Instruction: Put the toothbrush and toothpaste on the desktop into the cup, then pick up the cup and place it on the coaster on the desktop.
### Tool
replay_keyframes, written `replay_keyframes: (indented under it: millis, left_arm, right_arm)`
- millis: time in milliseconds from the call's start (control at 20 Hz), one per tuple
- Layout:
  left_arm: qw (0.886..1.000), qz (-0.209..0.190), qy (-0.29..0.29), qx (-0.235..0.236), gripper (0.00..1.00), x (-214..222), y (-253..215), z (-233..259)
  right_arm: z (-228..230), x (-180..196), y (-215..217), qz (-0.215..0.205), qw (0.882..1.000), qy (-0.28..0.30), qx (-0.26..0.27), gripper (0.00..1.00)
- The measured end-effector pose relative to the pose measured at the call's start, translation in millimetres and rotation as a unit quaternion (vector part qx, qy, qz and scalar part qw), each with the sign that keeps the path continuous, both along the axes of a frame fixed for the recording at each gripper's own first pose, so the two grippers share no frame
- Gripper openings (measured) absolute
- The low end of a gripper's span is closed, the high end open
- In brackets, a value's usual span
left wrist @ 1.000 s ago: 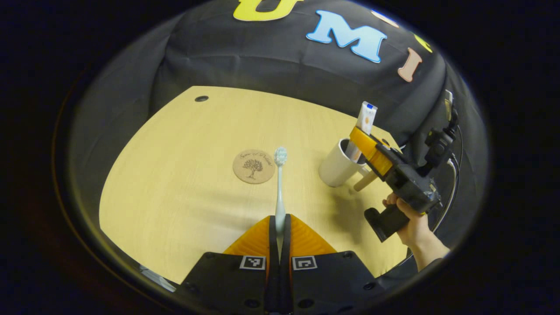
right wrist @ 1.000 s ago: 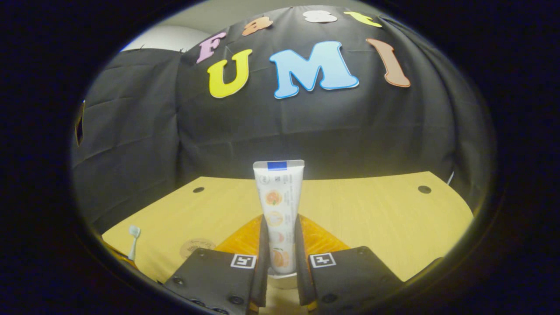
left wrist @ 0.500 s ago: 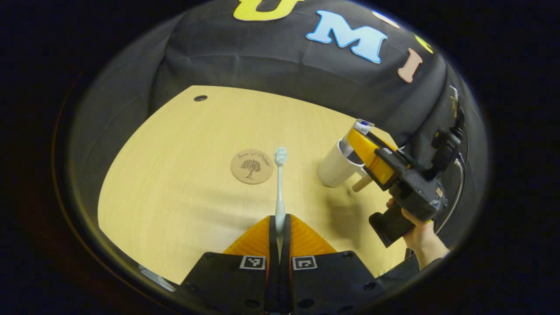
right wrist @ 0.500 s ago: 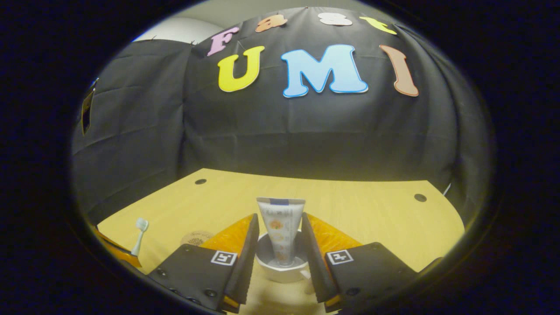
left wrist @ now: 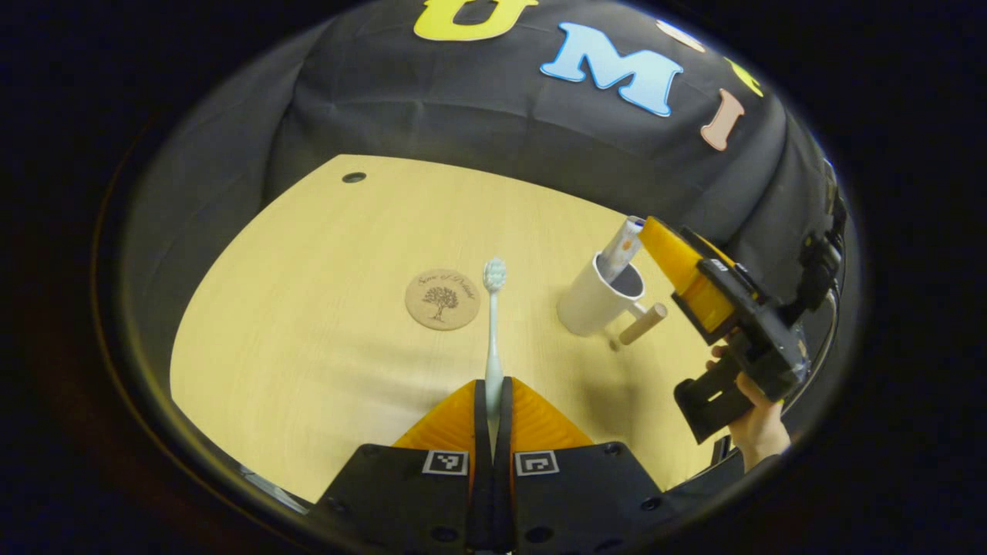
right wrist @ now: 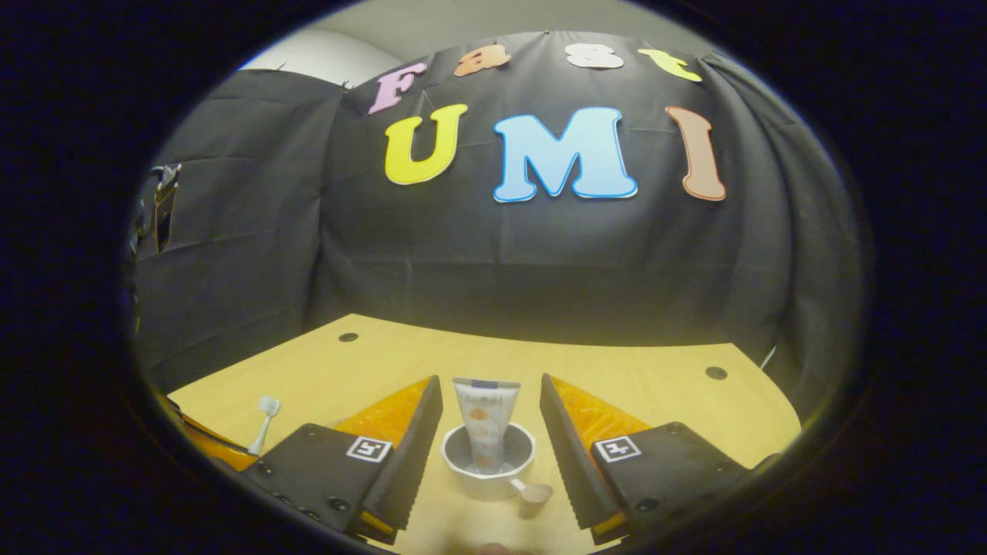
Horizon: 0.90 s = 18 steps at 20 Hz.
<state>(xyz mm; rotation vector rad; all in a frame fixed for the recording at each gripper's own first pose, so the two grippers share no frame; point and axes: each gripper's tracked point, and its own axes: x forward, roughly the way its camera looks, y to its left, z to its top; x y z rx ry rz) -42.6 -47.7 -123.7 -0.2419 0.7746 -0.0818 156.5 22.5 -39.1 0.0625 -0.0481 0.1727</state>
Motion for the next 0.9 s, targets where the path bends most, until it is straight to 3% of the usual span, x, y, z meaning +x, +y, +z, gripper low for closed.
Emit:
replay_keyframes:
  millis: [500, 900]
  left_arm:
    - [0.997, -0.026, -0.068, 0.009, 0.08, 30, -14, 25]
    - [0.980, -0.077, -0.184, -0.002, 0.08, 71, -62, 69]
  right_arm:
    - [23, -63, -43, -0.067, 0.997, -0.024, 0.026, 0.81]
    - [-1, -101, -67, -0.112, 0.994, 0.000, 0.019, 0.82]
